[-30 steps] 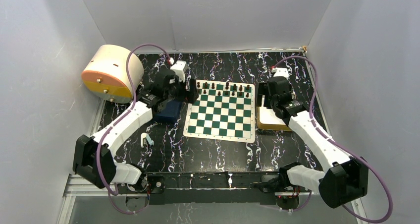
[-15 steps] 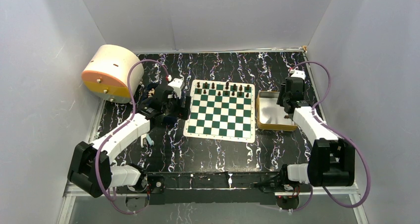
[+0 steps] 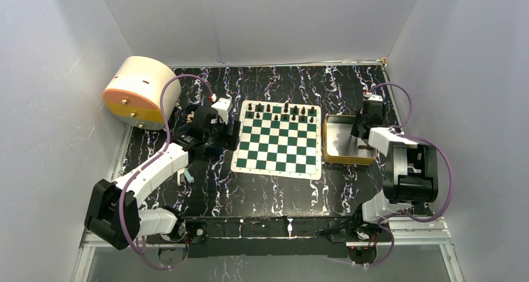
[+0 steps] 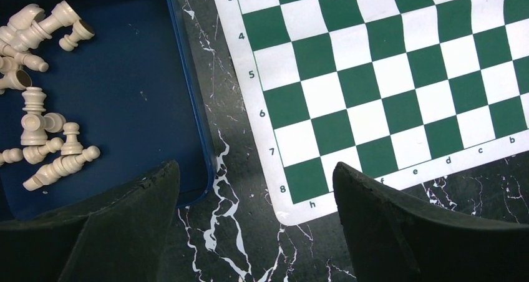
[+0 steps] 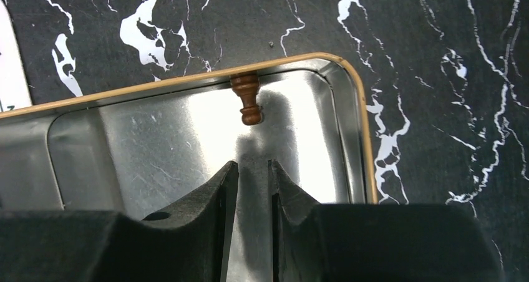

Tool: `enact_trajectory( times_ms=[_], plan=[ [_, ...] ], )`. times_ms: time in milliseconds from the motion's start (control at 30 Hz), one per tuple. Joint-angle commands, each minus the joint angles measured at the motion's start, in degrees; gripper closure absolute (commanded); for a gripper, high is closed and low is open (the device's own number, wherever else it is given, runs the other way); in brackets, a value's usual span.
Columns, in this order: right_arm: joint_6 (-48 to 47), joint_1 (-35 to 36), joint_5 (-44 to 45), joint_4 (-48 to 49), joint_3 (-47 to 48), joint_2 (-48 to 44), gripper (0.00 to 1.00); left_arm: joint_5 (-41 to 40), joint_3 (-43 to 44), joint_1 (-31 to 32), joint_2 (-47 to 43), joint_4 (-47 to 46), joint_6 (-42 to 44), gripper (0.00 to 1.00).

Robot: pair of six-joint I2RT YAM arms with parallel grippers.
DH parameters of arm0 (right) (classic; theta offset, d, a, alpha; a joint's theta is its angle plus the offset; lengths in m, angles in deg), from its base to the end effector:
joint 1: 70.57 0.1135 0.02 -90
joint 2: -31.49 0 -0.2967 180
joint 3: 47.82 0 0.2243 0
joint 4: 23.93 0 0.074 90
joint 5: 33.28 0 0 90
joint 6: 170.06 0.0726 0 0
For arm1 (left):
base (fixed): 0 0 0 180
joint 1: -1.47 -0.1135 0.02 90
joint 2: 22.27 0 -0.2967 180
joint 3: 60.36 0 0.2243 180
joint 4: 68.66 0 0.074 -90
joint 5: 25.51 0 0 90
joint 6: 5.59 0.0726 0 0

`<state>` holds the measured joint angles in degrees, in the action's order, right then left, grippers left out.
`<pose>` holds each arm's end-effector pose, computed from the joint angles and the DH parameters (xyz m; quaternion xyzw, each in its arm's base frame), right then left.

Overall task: Set up the chess pieces on the board
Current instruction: Pick up the chess piece from the storage box.

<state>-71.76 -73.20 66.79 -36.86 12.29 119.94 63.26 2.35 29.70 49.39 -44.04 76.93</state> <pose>0.3178 -0.0273 0.2077 0.1225 0.8998 -0.0595 0.4144 0.2389 -0.1265 0.2792 0.1537 0.8676 -0.1359 0.4529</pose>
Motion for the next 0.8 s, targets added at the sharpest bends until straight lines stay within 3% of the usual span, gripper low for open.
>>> enact_trajectory(
  times_ms=[0,533,767],
  plan=[
    [-1.6,-0.2,-1.4,4.7,2.4,1.9,0.67,0.4,-0.4,0.0,-2.2,-0.5,0.9,0.12],
    [-2.3,-0.3,-0.1,7.3,3.7,6.7,0.67,-0.9,-0.1,0.0,-1.8,-0.2,1.0,0.16],
    [-2.1,-0.3,1.2,7.6,4.0,7.4,0.61,-3.4,-0.4,0.0,-1.4,0.3,-0.1,0.23]
  ],
)
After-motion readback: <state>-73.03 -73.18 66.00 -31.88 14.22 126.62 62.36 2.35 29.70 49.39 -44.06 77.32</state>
